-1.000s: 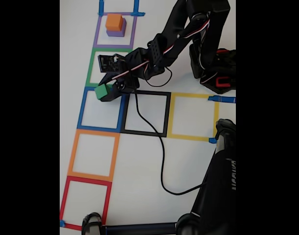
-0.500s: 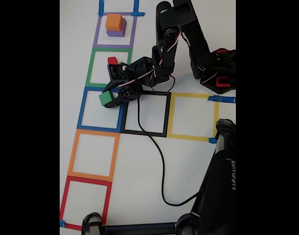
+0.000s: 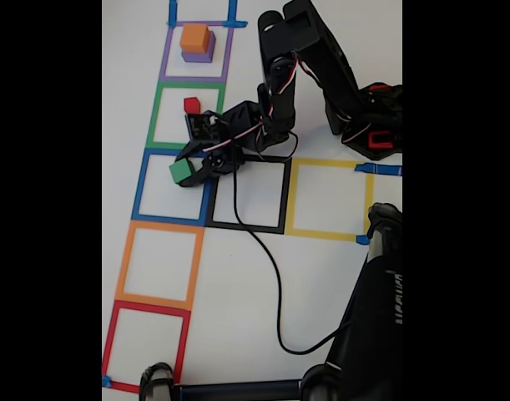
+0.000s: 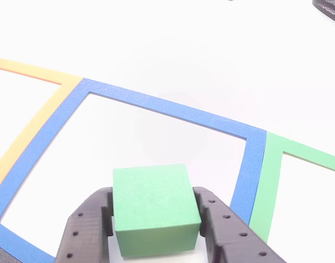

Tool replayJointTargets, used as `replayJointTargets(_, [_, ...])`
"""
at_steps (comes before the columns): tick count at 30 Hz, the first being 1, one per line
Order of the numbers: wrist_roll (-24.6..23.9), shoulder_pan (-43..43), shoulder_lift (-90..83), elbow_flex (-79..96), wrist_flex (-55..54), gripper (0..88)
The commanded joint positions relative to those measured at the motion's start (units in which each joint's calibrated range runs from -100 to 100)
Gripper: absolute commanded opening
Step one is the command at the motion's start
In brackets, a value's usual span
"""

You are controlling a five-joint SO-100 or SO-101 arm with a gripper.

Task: Tower of hanoi

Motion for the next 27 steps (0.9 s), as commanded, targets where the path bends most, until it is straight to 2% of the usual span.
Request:
replayJointTargets(1, [0.72, -0.64, 0.04, -1.62, -1.07, 10.6])
replayJointTargets(11, [0.72, 0.12, 0.69, -1.53, -1.72, 23.1])
replayJointTargets(21, [0.72, 0.03, -5.69, -1.26, 0.22, 24.8])
replayJointTargets(27, [0.72, 2.33, -18.85, 2.74, 8.24, 23.1])
